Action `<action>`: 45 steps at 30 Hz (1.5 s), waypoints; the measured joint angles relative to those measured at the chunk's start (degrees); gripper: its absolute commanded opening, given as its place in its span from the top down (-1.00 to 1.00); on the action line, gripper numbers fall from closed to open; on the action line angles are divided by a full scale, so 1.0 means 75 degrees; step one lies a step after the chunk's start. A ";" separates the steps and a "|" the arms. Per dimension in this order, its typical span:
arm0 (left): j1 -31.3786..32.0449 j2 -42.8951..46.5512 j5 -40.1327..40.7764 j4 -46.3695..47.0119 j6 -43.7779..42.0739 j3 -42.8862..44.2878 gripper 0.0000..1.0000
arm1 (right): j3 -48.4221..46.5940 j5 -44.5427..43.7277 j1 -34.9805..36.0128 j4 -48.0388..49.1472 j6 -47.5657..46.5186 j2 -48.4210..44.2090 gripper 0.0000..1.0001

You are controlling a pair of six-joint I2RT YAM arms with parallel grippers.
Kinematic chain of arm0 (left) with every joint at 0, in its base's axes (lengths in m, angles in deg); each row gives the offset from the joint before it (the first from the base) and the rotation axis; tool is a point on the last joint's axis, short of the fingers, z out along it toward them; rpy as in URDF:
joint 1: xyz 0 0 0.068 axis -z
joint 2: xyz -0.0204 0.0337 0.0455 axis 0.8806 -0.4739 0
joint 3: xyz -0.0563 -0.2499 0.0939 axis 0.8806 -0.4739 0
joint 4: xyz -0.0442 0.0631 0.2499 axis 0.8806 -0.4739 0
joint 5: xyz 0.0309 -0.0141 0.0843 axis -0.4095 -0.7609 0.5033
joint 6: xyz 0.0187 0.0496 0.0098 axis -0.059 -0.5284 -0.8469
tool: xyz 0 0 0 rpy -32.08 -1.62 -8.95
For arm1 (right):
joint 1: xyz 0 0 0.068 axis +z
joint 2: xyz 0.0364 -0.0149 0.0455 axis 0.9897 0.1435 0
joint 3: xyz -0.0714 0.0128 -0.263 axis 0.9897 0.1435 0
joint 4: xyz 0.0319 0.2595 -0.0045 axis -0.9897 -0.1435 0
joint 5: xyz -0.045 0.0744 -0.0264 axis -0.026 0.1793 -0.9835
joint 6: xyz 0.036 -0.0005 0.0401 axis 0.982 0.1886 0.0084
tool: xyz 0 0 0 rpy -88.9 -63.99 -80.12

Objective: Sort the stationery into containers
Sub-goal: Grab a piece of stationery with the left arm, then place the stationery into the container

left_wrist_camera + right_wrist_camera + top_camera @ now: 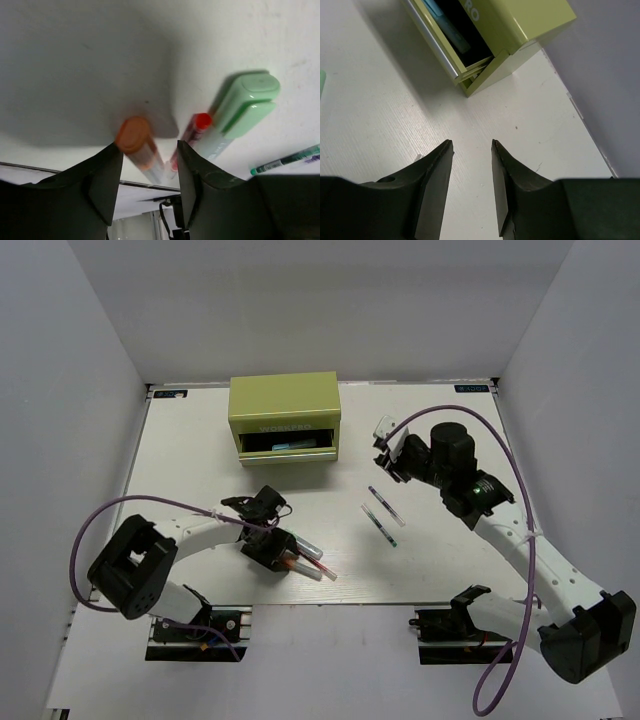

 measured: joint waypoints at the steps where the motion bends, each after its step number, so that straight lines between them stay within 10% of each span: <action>1: 0.0029 -0.0111 -0.0076 0.0090 0.0015 0.0064 -0.08 | 0.0052 0.0015 -0.0012 0.0009 0.0000 -0.0035 0.13; 5: 0.0143 -0.0504 -0.0265 0.0329 0.0064 0.0280 0.52 | 0.0221 0.0052 -0.0017 -0.0044 0.0006 -0.0117 0.13; 14: 0.0423 0.0114 0.0125 0.0055 0.0023 0.0192 1.00 | 0.0338 0.0134 -0.0020 -0.0047 0.0023 -0.0198 0.01; 19: 0.0463 0.2127 0.0702 -0.0574 -0.0041 0.0341 1.00 | 0.0507 0.0166 -0.0020 -0.0017 0.0058 -0.0356 -0.30; 25: 0.0396 0.3290 0.1839 -0.0644 -0.0076 0.1778 1.00 | 0.0866 0.0236 -0.0020 -0.0047 0.0082 -0.0504 0.22; 45: -0.0076 0.0163 0.5324 0.1582 0.0991 0.4022 1.00 | 0.1250 0.0358 -0.0114 -0.0131 0.0175 -0.1137 0.37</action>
